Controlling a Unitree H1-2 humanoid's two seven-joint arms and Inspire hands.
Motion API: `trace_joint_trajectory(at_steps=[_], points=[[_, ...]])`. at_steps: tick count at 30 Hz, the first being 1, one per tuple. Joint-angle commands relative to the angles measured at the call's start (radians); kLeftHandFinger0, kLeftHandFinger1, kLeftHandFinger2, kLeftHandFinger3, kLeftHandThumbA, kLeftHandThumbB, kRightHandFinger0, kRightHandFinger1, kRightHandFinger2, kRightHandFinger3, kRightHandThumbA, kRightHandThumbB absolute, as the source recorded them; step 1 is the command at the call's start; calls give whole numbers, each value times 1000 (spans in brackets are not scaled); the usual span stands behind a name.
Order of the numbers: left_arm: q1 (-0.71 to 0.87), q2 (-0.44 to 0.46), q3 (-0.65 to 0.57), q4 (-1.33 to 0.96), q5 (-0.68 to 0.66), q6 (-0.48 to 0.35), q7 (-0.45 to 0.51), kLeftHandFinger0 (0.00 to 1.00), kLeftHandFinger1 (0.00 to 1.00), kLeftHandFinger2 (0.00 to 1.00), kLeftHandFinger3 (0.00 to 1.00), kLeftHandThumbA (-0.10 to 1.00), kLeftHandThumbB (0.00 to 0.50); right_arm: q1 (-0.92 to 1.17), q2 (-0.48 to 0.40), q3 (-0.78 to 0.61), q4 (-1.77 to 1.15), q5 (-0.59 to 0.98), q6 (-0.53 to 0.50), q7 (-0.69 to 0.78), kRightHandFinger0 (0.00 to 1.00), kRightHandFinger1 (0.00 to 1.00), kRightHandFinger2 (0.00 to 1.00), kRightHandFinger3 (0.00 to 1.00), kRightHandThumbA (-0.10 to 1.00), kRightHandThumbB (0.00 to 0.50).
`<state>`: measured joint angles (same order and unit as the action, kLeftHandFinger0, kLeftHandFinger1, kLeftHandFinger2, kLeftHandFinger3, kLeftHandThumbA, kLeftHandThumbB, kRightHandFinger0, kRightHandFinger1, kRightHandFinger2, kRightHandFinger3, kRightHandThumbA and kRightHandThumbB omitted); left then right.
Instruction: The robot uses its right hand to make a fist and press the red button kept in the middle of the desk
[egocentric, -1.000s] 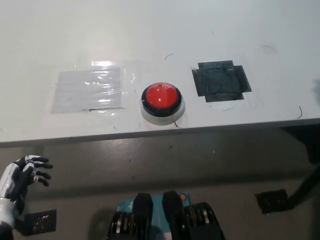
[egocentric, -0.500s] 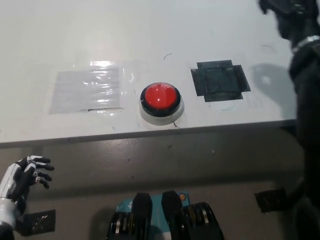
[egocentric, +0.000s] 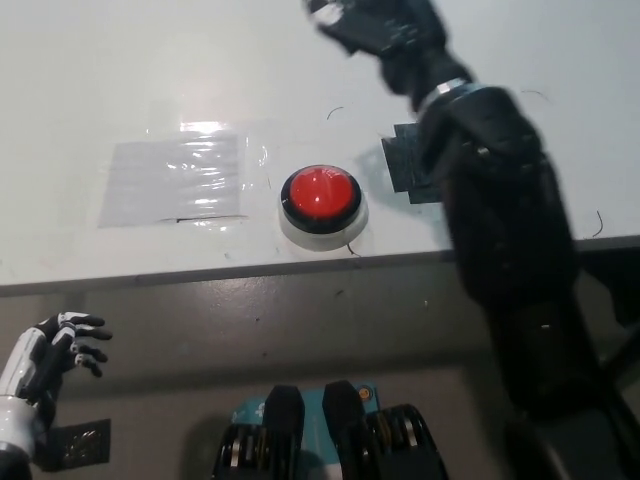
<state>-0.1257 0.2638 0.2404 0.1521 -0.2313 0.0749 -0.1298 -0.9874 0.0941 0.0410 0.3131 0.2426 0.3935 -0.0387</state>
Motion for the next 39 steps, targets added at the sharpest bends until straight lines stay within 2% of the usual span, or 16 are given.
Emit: trace_joint_trajectory(at_steps=[1,3,6,8,9,12,14,17,21,22,27,30,32,33,34,39], points=[[-14,8,10,-17,-21,-16,-6,235,272,362,493,626,108,-56,31,16,30,-27,-117,44,0,59,293,251,496,119],[-18,11,4,-16,-10,-35,-9,258,292,380,516,642,88,-34,59,15,49,-18,-106,46,0,33,280,294,471,129],[-24,12,3,-24,-2,-20,1,269,300,378,488,659,123,-16,67,34,76,-43,-120,55,0,3,248,248,501,126],[-26,13,4,-12,-18,-39,-16,217,253,329,439,645,114,-1,70,38,110,-42,-152,76,0,0,246,230,496,95],[-30,9,9,-9,-30,-35,-19,237,269,336,444,622,105,1,70,40,122,-48,-164,77,0,5,255,236,499,95],[-34,5,11,-13,-29,-23,-8,183,226,303,439,609,94,18,78,38,167,-52,-195,77,0,0,252,247,524,88],[-34,9,9,-11,-29,-19,-11,219,266,345,464,624,91,35,81,33,191,-51,-224,86,0,0,250,241,531,81],[-43,8,2,-28,-1,9,15,371,368,467,549,630,95,66,80,22,214,-49,-249,84,0,0,239,249,521,95],[-45,7,3,-31,-8,0,8,386,386,466,549,621,81,113,72,24,247,-62,-273,83,0,0,190,182,518,92],[-51,13,3,-23,-10,-13,-1,388,384,465,555,620,69,117,70,21,256,-59,-285,87,0,0,192,188,508,93],[-77,21,3,-3,-7,-24,-3,385,385,475,579,641,86,151,42,15,290,-61,-303,102,0,1,256,224,517,79],[-91,26,1,-1,-5,-24,-7,404,402,488,582,648,64,159,42,4,309,-50,-303,114,0,0,245,219,514,72],[-93,28,1,-6,-6,-13,-7,420,412,497,593,659,75,162,45,0,320,-49,-300,116,0,0,244,231,506,83],[-95,26,2,-6,-6,-15,-5,402,399,484,574,654,72,170,45,4,323,-55,-293,118,0,0,244,234,505,72],[-95,23,7,-12,-19,2,-5,382,381,470,576,640,76,186,45,16,323,-69,-278,119,0,0,249,231,520,89],[-102,26,3,9,0,-43,-7,397,386,456,547,650,83,226,51,22,342,-75,-257,123,0,26,301,245,486,57]])
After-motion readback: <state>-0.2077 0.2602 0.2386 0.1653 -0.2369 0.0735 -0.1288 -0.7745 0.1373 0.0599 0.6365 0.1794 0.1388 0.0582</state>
